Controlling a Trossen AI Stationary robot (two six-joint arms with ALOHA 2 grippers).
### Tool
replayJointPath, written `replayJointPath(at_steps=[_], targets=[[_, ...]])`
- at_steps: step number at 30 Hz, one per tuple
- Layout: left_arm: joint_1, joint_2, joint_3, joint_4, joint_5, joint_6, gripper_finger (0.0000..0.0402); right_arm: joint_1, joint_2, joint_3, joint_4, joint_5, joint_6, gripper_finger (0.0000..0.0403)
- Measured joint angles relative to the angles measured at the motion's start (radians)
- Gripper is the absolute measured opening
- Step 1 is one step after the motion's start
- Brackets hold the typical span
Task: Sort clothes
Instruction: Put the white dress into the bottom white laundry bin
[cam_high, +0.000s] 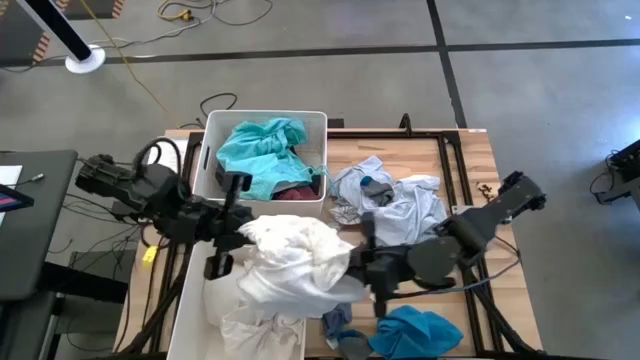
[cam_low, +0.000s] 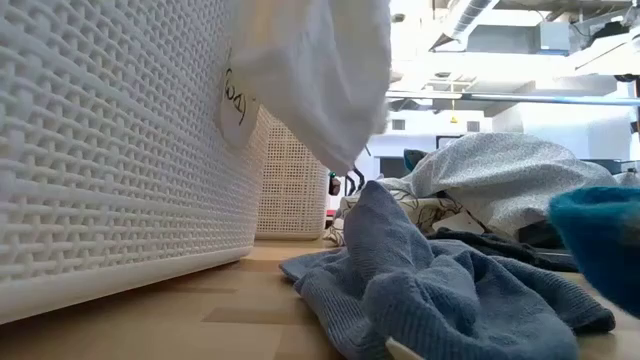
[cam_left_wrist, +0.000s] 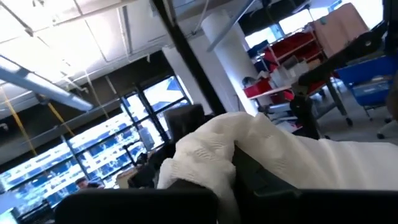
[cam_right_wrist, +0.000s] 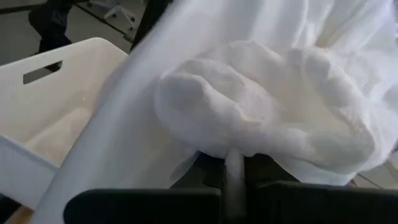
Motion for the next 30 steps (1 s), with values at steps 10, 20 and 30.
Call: replayJointPath(at_steps=[10, 20, 30], targets=[[-0.17, -0.001, 0.062, -0.158, -0.151, 0.074, 0.0, -0.091, 0.126, 0.0, 0.187, -0.25, -0.057, 0.002], [-0.294, 0.017, 0.073, -0.353, -0.344, 0.046, 0.0, -0.18, 0.257, 0.0, 0.286, -0.485, -0.047, 0.0029], [-0.298, 0.125, 0.07, -0.658, -0.401, -0.187, 0.0, -0.198, 0.305, -0.003, 0.236, -0.489, -0.014, 0.0178]])
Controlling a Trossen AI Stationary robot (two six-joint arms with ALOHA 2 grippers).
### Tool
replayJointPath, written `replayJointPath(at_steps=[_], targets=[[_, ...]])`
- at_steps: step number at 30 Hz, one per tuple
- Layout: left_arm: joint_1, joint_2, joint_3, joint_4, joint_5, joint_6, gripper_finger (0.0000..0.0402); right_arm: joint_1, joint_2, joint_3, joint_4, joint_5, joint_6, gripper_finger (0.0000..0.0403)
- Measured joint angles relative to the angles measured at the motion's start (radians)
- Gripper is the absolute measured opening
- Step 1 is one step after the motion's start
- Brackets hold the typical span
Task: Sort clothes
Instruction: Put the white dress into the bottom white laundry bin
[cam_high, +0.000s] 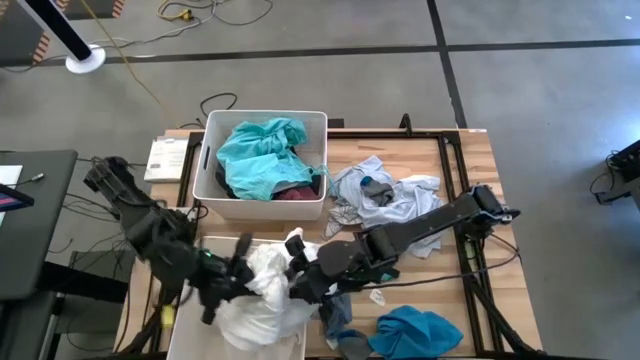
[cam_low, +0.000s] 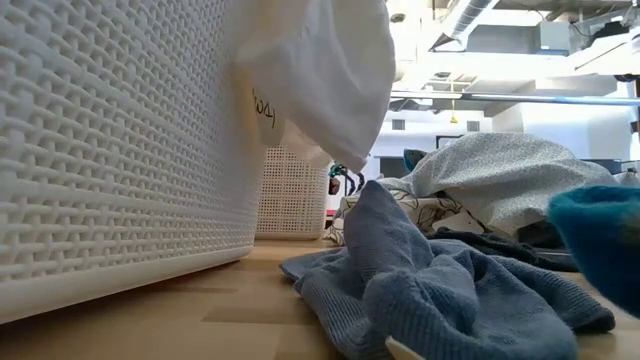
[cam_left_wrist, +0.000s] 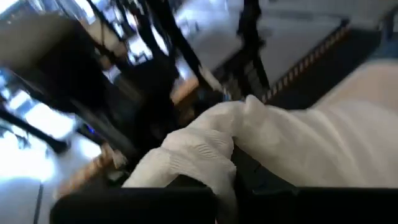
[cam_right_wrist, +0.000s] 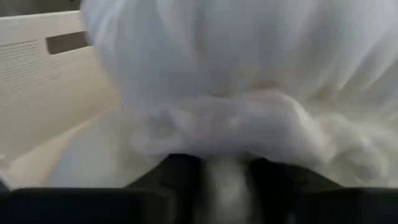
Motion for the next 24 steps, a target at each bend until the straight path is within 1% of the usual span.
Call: replayJointPath(at_steps=[4, 7, 11, 15, 18, 22, 24], targets=[[0.0, 0.065, 0.0, -0.063, -0.028, -0.057, 0.0, 0.026, -0.032, 0.0, -0.06, 0.014, 0.011, 0.025], [0.0, 0.105, 0.0, -0.096, -0.028, -0.081, 0.0, 0.056, -0.068, 0.001, -0.105, 0.081, 0.013, 0.0279], [0.001, 0.148, -0.002, -0.111, -0.031, -0.09, 0.0, 0.101, -0.109, 0.002, -0.189, 0.158, 0.024, 0.0285], [0.004, 0.165, -0.002, -0.114, -0.033, -0.107, 0.0, 0.143, -0.151, 0.002, -0.285, 0.229, 0.092, 0.0285], [0.009, 0.166, -0.002, -0.138, -0.038, -0.139, 0.0, 0.17, -0.166, 0.004, -0.404, 0.291, 0.189, 0.0285], [0.014, 0.165, -0.002, -0.171, -0.045, -0.184, 0.0, 0.198, -0.164, 0.002, -0.596, 0.326, 0.372, 0.0285], [0.014, 0.165, -0.002, -0.189, -0.045, -0.203, 0.0, 0.207, -0.162, -0.008, -0.641, 0.332, 0.458, 0.0285]])
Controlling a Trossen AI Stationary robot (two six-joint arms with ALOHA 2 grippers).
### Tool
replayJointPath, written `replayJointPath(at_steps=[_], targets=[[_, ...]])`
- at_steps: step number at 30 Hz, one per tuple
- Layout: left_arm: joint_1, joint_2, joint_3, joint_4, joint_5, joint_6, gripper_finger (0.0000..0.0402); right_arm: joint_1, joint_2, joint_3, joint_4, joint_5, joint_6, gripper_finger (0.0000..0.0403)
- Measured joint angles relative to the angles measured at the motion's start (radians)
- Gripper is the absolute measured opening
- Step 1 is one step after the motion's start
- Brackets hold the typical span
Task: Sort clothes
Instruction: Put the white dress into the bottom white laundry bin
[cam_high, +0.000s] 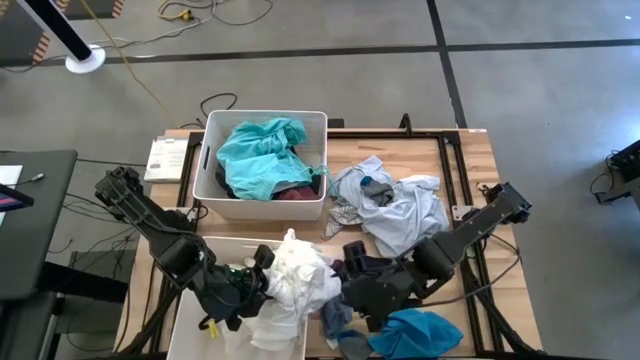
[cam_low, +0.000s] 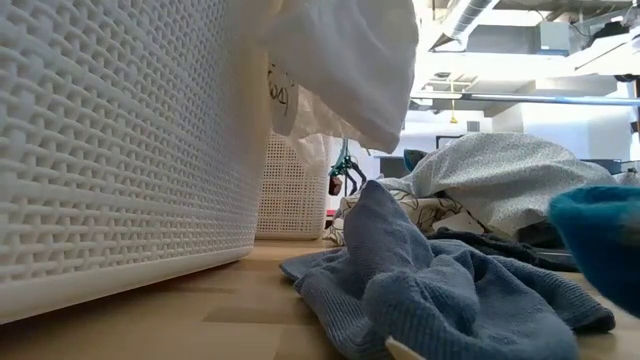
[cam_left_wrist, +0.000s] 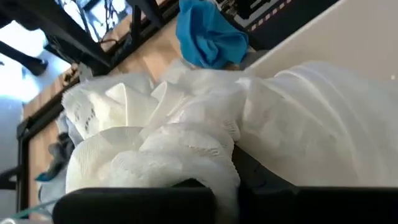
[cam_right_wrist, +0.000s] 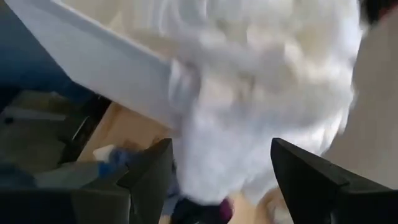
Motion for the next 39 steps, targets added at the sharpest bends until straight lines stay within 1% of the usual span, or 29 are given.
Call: replayJointPath(at_steps=[3, 7, 11, 16, 21, 23, 25, 28, 30, 31, 32, 35, 39], targets=[[0.005, 0.0, 0.0, -0.024, 0.006, -0.031, 0.0, 0.016, 0.009, -0.045, -0.015, 0.044, 0.077, 0.0285], [0.008, 0.0, 0.0, -0.037, 0.016, -0.062, 0.0, 0.012, 0.016, -0.146, 0.044, 0.055, 0.128, 0.0285], [0.008, 0.0, 0.0, -0.048, 0.026, -0.089, 0.0, -0.01, 0.015, -0.261, 0.169, 0.058, 0.145, 0.0285], [0.008, 0.0, 0.0, -0.055, 0.026, -0.119, 0.0, -0.049, 0.015, -0.385, 0.398, 0.06, 0.138, 0.0285], [0.008, 0.0, 0.0, -0.071, 0.031, -0.155, 0.0, -0.085, 0.015, -0.453, 0.495, 0.082, 0.135, 0.0279], [0.008, 0.0, 0.0, -0.085, 0.04, -0.177, 0.0, -0.091, 0.015, -0.461, 0.488, 0.118, 0.12, 0.026], [0.008, 0.0, -0.001, -0.097, 0.045, -0.197, 0.0, -0.09, 0.015, -0.463, 0.491, 0.163, 0.106, 0.0223], [0.008, 0.0, -0.001, -0.106, 0.046, -0.223, 0.0, -0.087, 0.015, -0.464, 0.5, 0.22, 0.069, 0.0133], [0.008, 0.0, -0.001, -0.116, 0.047, -0.237, 0.0, -0.088, 0.014, -0.463, 0.51, 0.224, 0.037, 0.0058], [0.008, 0.0, -0.001, -0.124, 0.047, -0.246, 0.0, -0.088, 0.014, -0.458, 0.504, 0.227, 0.03, 0.003], [0.008, 0.0, -0.001, -0.135, 0.047, -0.258, 0.0, -0.089, 0.014, -0.451, 0.499, 0.231, 0.029, 0.0019], [0.008, 0.0, -0.001, -0.178, 0.047, -0.305, 0.0, -0.09, 0.014, -0.413, 0.474, 0.235, 0.016, 0.0017], [0.008, 0.001, -0.001, -0.227, 0.048, -0.366, 0.0, -0.077, 0.013, -0.323, 0.44, 0.266, -0.058, 0.0006]])
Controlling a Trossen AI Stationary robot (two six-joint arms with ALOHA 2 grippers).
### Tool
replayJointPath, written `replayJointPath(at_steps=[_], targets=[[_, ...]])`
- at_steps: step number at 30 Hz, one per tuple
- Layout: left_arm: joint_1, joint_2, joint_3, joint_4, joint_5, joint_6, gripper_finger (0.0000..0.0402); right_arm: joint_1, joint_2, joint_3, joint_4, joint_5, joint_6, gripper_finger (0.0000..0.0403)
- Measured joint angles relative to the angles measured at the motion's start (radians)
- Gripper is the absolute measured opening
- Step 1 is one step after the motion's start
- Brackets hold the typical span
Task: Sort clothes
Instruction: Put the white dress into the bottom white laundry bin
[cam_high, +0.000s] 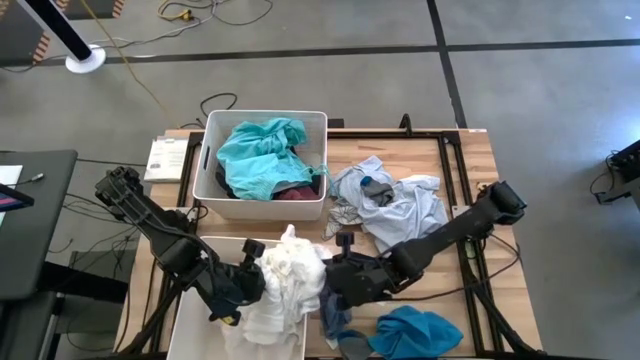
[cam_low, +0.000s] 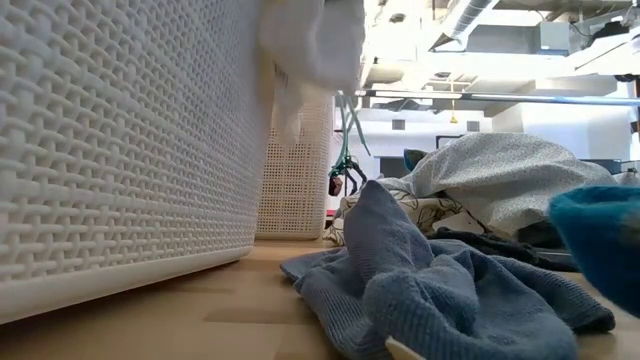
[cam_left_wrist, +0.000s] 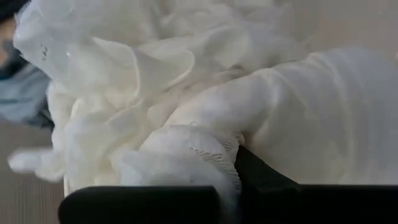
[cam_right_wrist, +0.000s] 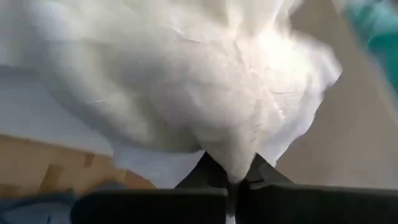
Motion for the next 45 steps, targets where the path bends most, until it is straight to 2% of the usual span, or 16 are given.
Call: replayJointPath(at_steps=[8, 13, 17, 24, 33, 40, 45], targets=[[-0.001, 0.0, 0.0, -0.033, -0.005, -0.071, 0.0036, 0.025, 0.0, 0.198, -0.028, 0.014, -0.2, 0.0002], [-0.007, 0.0, 0.0, -0.034, -0.035, -0.073, 0.0077, 0.025, 0.0, 0.261, 0.06, -0.012, -0.4, 0.0001], [-0.023, 0.0, 0.0, -0.033, -0.076, -0.063, 0.0119, 0.001, 0.0, 0.266, 0.154, -0.162, -0.511, 0.0001], [-0.069, -0.017, 0.035, -0.06, -0.136, -0.074, 0.0191, -0.073, 0.0, 0.267, 0.183, -0.428, -0.515, 0.0001], [-0.153, -0.09, 0.084, -0.058, -0.181, -0.082, 0.0219, -0.133, 0.018, 0.249, 0.248, -0.735, -0.515, 0.0001], [-0.188, -0.134, 0.084, -0.092, -0.244, -0.124, 0.0221, -0.159, 0.119, 0.248, 0.312, -0.82, -0.513, 0.0001], [-0.19, -0.143, 0.085, -0.143, -0.267, -0.156, 0.0221, -0.18, 0.182, 0.248, 0.384, -0.84, -0.515, 0.0002]])
